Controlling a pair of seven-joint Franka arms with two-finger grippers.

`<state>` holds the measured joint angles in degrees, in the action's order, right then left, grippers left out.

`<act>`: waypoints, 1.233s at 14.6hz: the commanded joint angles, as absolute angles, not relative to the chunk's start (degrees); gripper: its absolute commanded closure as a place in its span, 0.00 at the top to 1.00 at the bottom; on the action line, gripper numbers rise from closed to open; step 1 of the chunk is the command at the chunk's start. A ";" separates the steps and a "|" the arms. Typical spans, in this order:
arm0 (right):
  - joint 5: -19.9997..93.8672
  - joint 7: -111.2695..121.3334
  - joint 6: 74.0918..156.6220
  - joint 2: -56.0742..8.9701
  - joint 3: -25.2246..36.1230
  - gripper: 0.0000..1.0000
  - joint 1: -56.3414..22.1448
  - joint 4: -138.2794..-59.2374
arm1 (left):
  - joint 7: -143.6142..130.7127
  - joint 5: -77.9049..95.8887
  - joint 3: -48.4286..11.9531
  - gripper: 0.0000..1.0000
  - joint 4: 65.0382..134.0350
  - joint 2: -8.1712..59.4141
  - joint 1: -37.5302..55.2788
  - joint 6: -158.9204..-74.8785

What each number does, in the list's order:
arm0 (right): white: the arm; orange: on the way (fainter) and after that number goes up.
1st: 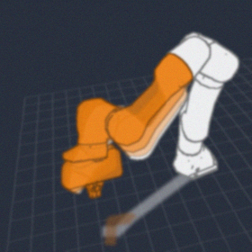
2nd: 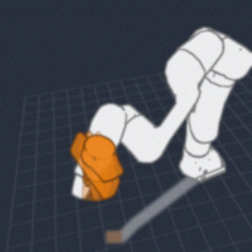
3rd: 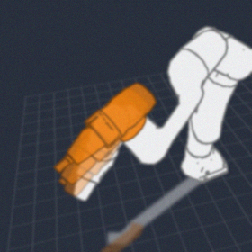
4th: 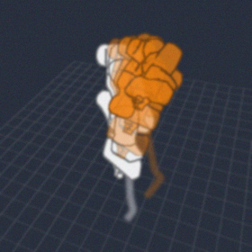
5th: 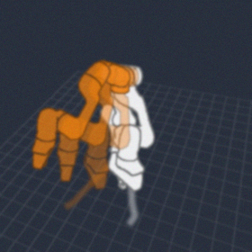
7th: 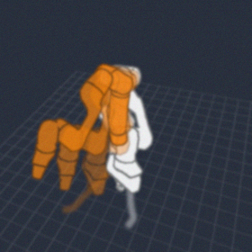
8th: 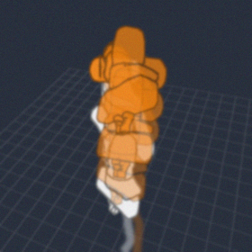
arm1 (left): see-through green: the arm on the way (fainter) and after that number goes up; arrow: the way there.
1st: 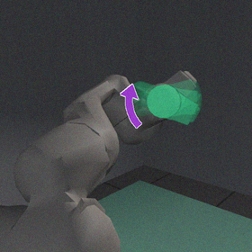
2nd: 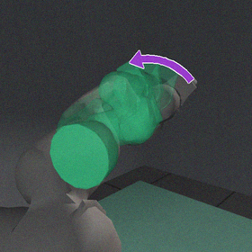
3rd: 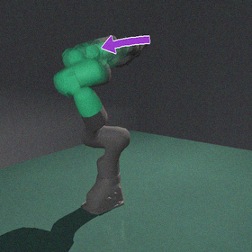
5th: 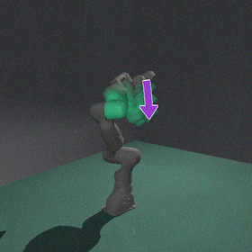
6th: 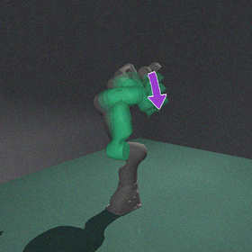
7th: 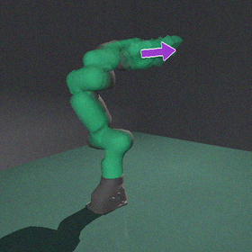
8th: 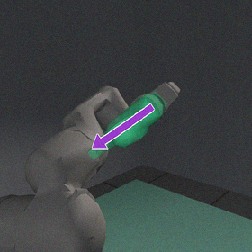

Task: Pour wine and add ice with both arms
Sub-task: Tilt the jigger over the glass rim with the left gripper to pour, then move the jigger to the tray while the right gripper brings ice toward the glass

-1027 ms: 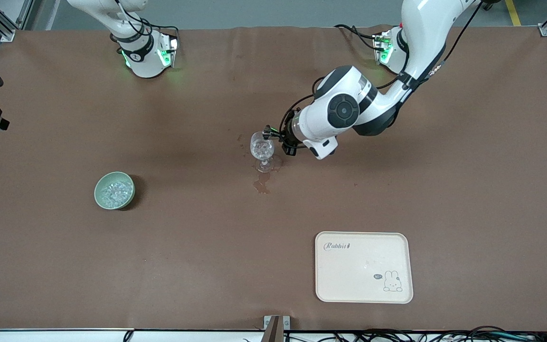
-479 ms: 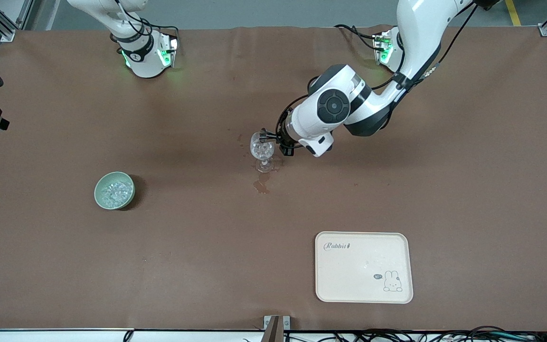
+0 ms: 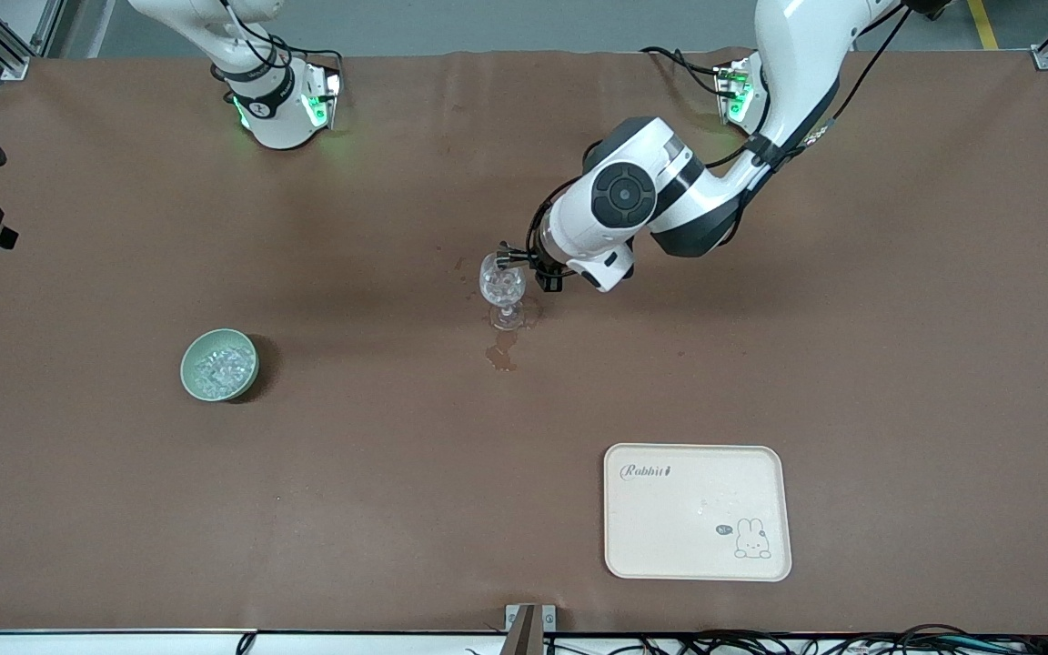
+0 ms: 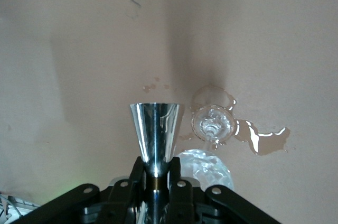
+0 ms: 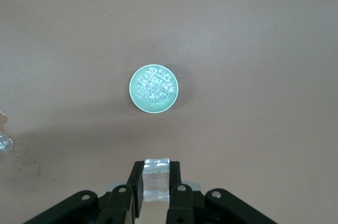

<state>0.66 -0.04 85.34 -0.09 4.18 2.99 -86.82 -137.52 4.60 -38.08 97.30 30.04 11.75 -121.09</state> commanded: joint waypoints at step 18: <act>-0.18 0.26 85.25 1.14 3.96 0.00 2.81 -87.80 | -121.76 9.57 -37.88 0.01 93.34 32.34 9.16 -118.21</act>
<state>0.66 -0.02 85.34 -0.09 4.14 2.98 -86.82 -127.06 7.30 -37.79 94.67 31.40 10.64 -117.89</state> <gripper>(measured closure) 0.771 0.789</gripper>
